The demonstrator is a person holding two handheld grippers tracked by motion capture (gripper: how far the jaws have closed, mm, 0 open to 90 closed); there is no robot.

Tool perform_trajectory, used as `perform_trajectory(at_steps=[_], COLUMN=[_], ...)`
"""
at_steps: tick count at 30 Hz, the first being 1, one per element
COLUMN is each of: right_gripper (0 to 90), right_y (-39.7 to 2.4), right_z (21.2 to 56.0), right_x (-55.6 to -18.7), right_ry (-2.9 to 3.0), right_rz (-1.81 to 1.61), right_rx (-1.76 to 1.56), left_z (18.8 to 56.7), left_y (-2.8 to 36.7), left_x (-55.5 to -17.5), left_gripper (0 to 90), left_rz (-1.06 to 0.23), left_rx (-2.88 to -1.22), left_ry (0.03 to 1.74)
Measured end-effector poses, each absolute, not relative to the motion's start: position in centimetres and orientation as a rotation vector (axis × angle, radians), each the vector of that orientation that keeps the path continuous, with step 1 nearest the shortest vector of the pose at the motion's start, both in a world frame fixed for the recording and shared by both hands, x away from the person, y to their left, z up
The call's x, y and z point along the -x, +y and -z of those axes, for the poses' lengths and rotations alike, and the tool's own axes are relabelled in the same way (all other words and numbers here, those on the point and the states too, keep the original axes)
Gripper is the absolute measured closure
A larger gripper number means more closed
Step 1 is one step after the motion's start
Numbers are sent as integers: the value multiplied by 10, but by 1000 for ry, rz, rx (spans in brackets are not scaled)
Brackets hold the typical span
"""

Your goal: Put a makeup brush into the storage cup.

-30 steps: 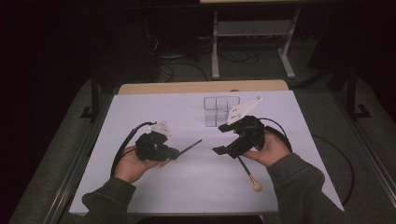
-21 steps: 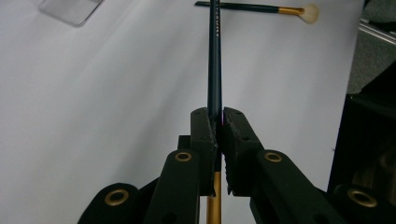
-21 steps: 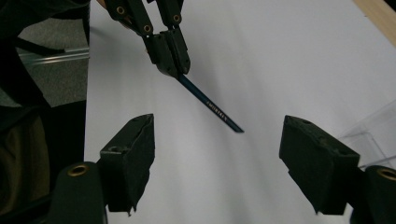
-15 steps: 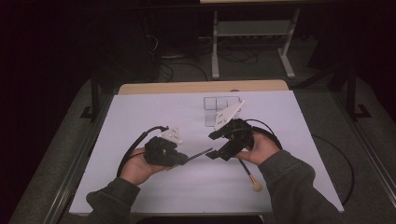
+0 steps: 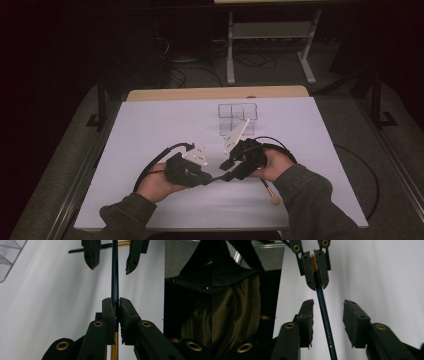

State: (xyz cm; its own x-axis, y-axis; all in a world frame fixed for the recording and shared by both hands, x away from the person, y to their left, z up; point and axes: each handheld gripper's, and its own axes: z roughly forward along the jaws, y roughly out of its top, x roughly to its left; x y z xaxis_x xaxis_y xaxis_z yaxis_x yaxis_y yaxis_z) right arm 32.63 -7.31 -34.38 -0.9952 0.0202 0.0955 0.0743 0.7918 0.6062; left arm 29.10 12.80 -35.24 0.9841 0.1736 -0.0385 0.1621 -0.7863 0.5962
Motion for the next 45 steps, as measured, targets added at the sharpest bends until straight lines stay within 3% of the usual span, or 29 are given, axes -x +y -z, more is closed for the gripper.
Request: perform_trajectory(at_steps=[14,34,36,39,43,45], right_gripper=[805,834,834,834,834,834], right_y=[-76,-78,-77,-78,-85,-89], right_z=[355,366,367,367,361,359], right_x=[-324,-322,-320,-318,-318,-317], right_ry=[-2851,-2801,-2798,-2816,-2852,-2854], right_rz=[944,914,906,907,963,988], right_rx=[0,-9,-20,-27,-28,-23], left_z=[350,354,353,353,353,353], left_y=[115,111,111,111,120,128], left_x=[-290,-290,-289,-288,-288,-289], left_gripper=[831,829,807,689,600,600], left_rz=[-14,22,28,32,31,35], left_rx=[-2524,-2536,-2533,-2531,-2526,-2492], left_ry=[153,107,94,107,157,190])
